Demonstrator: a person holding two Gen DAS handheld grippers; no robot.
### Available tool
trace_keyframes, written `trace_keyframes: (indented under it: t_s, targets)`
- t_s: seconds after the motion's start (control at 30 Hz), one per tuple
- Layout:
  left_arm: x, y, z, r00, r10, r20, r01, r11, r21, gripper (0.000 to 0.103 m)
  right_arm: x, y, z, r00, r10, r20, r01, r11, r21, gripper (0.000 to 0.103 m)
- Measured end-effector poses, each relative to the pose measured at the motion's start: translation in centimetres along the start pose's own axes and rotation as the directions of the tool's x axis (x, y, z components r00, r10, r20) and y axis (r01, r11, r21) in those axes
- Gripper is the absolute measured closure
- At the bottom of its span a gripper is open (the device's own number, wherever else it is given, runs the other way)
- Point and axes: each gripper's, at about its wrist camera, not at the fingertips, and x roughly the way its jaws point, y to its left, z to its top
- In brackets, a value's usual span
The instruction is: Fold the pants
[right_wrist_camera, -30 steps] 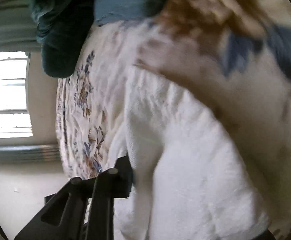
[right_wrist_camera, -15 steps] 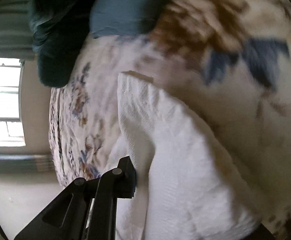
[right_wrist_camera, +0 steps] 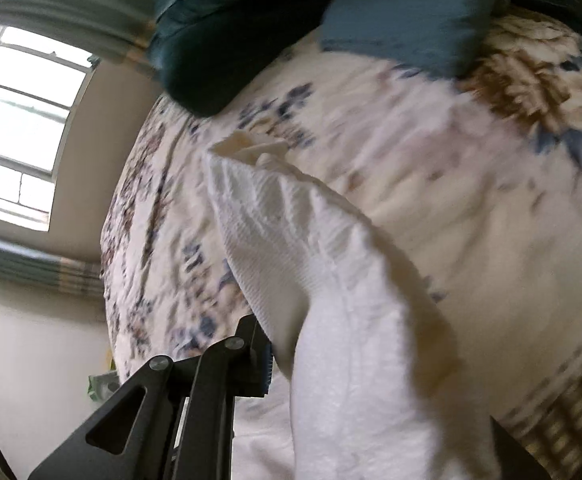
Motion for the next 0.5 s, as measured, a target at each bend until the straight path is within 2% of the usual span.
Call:
trace_keyframes:
  t_s: [0.13, 0.27, 0.37, 0.4, 0.5]
  targets:
    - [1.0, 7.3, -0.7, 1.000, 0.014, -0.012, -0.015, 0.997, -0.075, 0.000, 2.9, 5.0, -5.2, 0.999, 0.023, -0.043, -0.026, 0.998, -0.058, 0.088]
    - [2.2, 15.3, -2.6, 0.998, 0.064, -0.022, -0.066, 0.986, -0.155, 0.000, 8.2, 9.1, -12.0, 0.989, 0.040, -0.141, -0.056, 0.992, -0.112, 0.088]
    - [3.0, 19.9, -3.9, 0.995, 0.094, -0.046, -0.102, 0.971, -0.215, 0.000, 12.6, 11.4, -17.9, 0.973, 0.025, -0.229, -0.068, 0.980, -0.185, 0.088]
    - [3.2, 21.5, -4.5, 0.993, 0.103, -0.057, -0.114, 0.964, -0.241, 0.000, 14.4, 12.3, -20.2, 0.965, -0.003, -0.262, -0.060, 0.971, -0.231, 0.088]
    - [3.8, 24.9, -5.5, 0.989, 0.119, -0.083, -0.138, 0.949, -0.282, 0.000, 18.7, 14.1, -25.0, 0.933, -0.173, -0.316, 0.044, 0.925, -0.377, 0.074]
